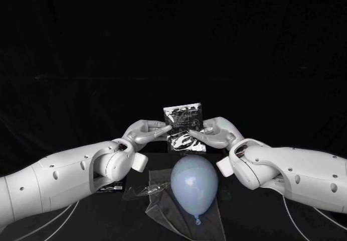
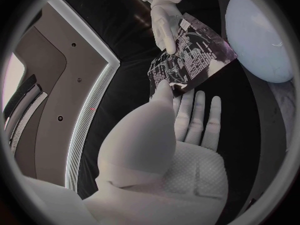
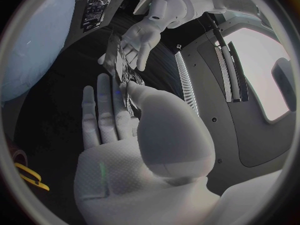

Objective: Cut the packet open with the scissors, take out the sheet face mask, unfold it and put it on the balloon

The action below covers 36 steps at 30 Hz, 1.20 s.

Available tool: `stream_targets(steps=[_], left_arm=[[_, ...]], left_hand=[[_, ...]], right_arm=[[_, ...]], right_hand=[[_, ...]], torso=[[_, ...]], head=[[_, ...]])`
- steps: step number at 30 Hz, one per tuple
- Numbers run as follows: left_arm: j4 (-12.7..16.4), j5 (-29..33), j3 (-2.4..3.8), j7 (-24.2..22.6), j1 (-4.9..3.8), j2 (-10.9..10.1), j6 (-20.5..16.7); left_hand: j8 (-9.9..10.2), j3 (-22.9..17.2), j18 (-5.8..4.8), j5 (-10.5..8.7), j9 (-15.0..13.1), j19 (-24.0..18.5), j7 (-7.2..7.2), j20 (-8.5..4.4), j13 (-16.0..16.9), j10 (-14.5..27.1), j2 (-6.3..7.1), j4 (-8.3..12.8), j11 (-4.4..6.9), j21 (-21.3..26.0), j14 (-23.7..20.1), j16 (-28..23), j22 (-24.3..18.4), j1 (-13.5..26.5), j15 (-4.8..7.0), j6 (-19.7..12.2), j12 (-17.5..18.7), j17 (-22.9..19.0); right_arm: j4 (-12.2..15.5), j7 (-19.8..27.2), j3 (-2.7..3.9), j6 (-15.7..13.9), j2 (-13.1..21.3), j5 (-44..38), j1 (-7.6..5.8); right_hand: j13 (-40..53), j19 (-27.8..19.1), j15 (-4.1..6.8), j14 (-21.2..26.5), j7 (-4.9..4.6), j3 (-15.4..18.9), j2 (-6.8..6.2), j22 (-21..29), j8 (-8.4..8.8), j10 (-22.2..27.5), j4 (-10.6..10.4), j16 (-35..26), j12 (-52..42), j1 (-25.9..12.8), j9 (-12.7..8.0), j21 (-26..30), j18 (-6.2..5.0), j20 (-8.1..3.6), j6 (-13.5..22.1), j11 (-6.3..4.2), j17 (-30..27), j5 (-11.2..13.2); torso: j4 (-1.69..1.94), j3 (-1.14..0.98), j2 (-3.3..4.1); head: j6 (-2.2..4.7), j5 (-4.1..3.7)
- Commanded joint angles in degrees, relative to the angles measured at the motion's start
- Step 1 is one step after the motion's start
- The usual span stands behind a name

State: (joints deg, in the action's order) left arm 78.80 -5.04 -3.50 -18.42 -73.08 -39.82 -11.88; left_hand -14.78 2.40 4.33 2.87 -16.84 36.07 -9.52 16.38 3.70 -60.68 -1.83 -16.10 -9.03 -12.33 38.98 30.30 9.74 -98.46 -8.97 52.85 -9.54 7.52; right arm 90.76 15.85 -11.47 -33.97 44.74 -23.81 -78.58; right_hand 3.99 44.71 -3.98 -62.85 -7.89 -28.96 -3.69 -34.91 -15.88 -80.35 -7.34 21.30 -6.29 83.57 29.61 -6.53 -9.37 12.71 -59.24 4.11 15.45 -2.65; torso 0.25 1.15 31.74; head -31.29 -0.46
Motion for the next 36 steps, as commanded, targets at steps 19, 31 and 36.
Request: stream_targets(steps=[19,31,36], left_arm=[[0.6,-2.1,0.11,-3.2,-0.04,0.4,0.8],[0.9,-4.1,0.11,-3.9,-0.04,-0.5,-1.4],[1.1,-5.1,0.11,-4.1,-0.04,-0.9,-2.1]], left_hand=[[-3.2,-14.0,2.15,-0.13,-2.4,4.3,2.01,0.11,0.0,-9.8,0.02,-0.4,2.56,0.9,9.7,-4.8,-1.4,-3.6,2.36,5.2,3.9,-0.2],[-4.7,-25.7,2.27,-0.11,-5.6,5.3,1.60,0.07,0.2,-11.5,5.06,0.4,2.75,1.5,11.9,-7.9,-2.2,1.3,2.52,4.5,5.6,0.5],[-4.9,-27.1,2.28,-0.11,-6.0,5.4,1.54,0.07,0.2,-11.6,5.60,0.6,2.76,1.6,12.1,-8.2,-2.2,2.0,2.52,4.4,5.6,0.7]], right_arm=[[-0.1,-1.6,0.05,0.9,-0.5,-5.7,0.04],[1.1,2.9,0.05,0.8,1.9,-1.9,0.04],[1.5,3.8,0.05,0.7,3.0,-1.2,0.03]], right_hand=[[0.0,0.1,-0.18,-0.2,-0.02,-3.2,0.52,-0.4,-0.11,0.2,3.0,-0.8,0.8,-0.8,2.6,-0.4,-1.21,-0.02,0.5,0.17,0.3,-0.2],[-0.3,-3.7,-4.57,9.2,-6.01,1.7,-5.08,2.0,7.13,16.1,-0.5,-2.4,2.3,-9.4,-0.7,2.8,-1.06,3.02,11.6,6.11,1.3,-0.2],[-0.2,-3.6,-4.47,9.6,-5.82,1.8,-3.78,2.6,7.23,16.1,-0.6,-1.5,1.7,-8.4,-0.9,2.7,-1.19,3.11,11.1,5.91,1.8,-0.2]], torso=[[0.08,-0.01,-0.03],[0.00,0.00,-0.05],[0.03,-0.03,-0.02]], head=[[-0.11,0.05],[0.23,-0.33],[0.36,-0.40]])
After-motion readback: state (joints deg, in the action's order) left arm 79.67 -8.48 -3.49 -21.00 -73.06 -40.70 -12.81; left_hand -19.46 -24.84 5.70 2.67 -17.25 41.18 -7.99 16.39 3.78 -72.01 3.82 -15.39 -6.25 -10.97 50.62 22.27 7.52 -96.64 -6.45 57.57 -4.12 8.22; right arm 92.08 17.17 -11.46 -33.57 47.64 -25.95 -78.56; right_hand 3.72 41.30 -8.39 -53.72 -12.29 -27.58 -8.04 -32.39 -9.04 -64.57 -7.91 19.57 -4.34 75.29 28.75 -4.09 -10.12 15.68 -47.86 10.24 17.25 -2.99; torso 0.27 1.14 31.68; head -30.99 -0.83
